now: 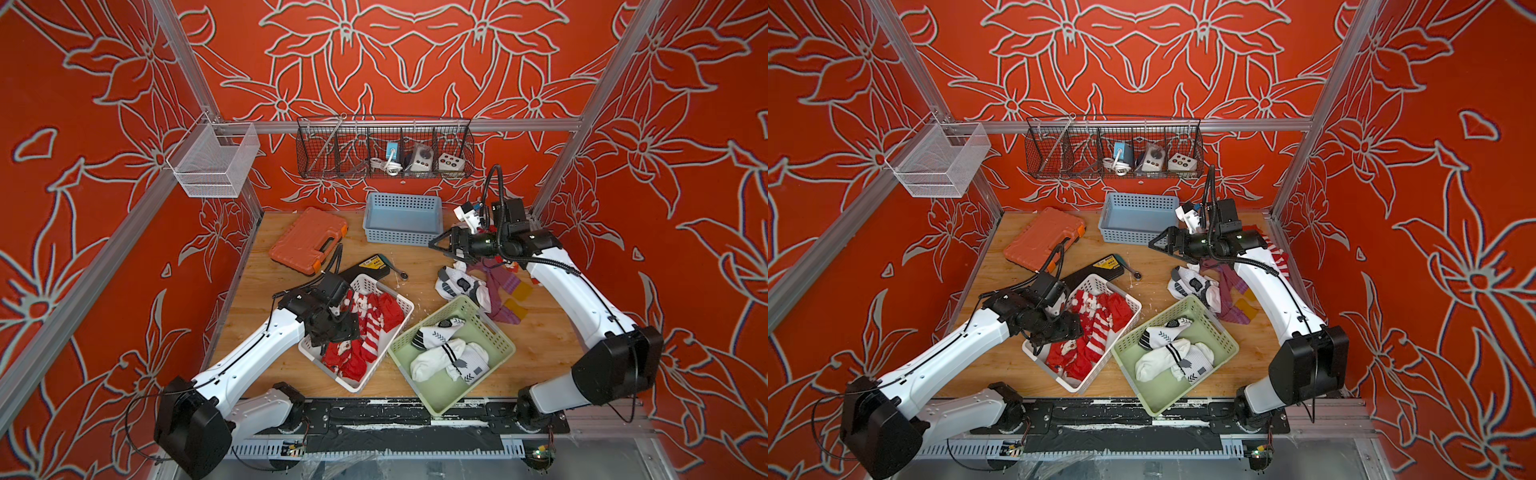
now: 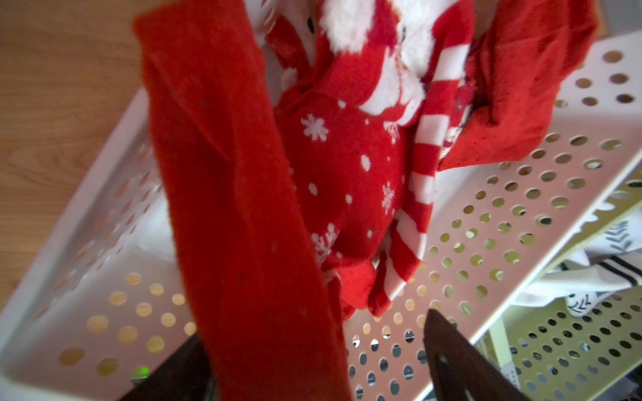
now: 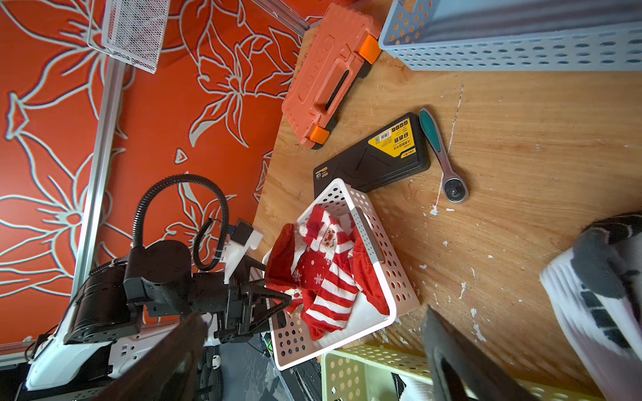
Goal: Sort the socks into the basket by color
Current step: Adjust the sock at the bin.
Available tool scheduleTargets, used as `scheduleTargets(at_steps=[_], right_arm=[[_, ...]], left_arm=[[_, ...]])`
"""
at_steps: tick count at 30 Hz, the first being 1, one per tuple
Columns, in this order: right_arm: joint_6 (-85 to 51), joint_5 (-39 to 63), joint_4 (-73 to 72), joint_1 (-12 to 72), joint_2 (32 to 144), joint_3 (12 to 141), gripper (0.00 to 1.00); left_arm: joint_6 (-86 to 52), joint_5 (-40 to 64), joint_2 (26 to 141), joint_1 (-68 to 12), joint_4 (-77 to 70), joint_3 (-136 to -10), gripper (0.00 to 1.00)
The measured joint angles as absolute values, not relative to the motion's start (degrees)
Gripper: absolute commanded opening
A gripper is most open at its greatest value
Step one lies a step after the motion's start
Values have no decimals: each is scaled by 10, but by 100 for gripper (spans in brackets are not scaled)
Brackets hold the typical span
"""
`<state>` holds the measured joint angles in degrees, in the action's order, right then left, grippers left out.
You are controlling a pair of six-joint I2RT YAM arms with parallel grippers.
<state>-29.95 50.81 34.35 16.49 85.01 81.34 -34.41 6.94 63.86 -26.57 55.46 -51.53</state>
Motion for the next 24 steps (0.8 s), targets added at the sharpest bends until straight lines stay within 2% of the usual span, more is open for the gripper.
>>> scheduleTargets(at_steps=[2,7,10,14,24], right_arm=[[-298,508,343,165,850,813,98],[-295,508,343,165,850,813,98],[-295,508,343,165,850,810,98],[-294,508,343,164,851,807,98],[-290,498,345,154,851,804,97]], left_arm=[[-340,55,625,-266,566,-540,75],[-324,23,603,-266,578,-599,38],[-318,14,610,-266,575,-604,23],[-322,16,644,-266,563,-585,12],[-361,56,754,-266,488,-477,7]])
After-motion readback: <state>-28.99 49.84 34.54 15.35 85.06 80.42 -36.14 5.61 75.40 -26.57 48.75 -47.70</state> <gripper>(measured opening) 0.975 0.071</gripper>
